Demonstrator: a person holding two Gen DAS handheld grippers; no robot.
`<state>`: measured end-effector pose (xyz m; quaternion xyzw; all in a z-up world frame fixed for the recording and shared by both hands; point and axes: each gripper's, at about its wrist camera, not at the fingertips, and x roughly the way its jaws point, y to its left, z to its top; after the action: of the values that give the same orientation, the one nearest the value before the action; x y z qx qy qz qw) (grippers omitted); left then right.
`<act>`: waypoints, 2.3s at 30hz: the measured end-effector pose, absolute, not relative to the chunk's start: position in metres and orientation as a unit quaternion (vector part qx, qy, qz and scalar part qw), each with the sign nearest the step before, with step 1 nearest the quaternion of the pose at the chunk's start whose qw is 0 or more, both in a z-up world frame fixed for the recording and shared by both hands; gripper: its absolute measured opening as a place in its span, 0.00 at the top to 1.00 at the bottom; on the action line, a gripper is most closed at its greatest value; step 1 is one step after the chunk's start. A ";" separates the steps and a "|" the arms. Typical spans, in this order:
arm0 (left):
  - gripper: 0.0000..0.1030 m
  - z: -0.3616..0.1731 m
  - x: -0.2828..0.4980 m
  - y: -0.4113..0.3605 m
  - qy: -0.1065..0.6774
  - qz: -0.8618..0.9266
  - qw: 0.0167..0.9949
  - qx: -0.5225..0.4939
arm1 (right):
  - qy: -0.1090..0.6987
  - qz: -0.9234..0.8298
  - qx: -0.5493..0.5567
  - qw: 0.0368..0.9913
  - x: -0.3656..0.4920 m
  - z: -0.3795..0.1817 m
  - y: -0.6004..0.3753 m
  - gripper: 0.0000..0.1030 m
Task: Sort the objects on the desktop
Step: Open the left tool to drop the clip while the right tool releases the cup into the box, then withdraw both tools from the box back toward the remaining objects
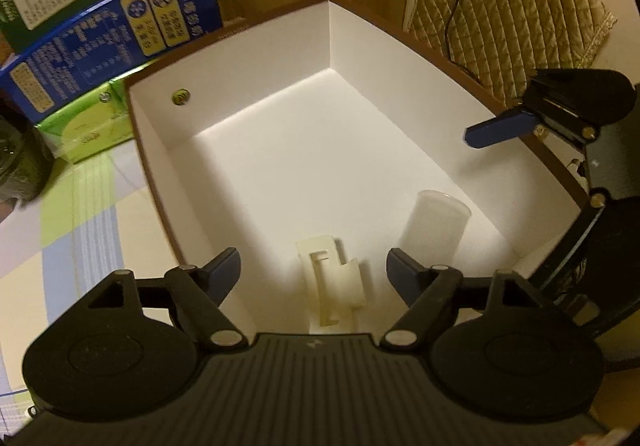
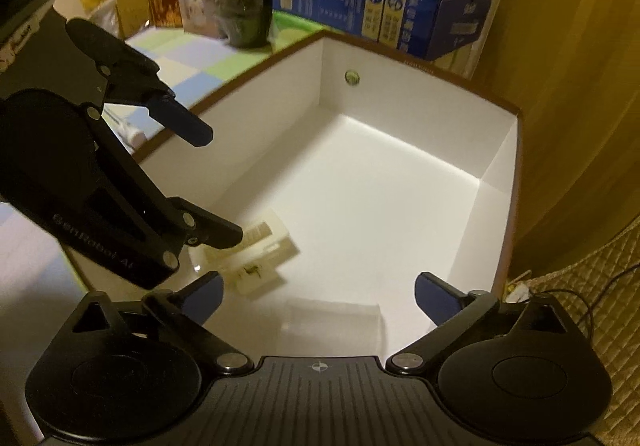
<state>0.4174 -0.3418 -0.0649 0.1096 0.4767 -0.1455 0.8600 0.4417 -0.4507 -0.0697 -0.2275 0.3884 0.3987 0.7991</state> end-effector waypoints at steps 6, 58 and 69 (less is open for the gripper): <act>0.19 -0.050 0.399 -0.328 0.463 -0.139 0.870 0.094 | 0.382 0.389 -0.199 0.815 0.425 -0.056 -0.459 0.02; 0.16 -0.001 0.223 -0.174 0.444 -0.070 0.893 0.027 | 0.388 0.282 -0.022 0.877 0.259 -0.009 -0.420 0.02; 0.16 -0.001 0.198 -0.135 0.446 -0.044 0.894 0.011 | 0.404 0.305 -0.022 0.862 0.241 -0.019 -0.387 0.02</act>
<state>0.1975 -0.1354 -0.0007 0.0109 0.4458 -0.0443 0.8940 0.2411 -0.3870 -0.0188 -0.0222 0.4044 0.3049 0.8620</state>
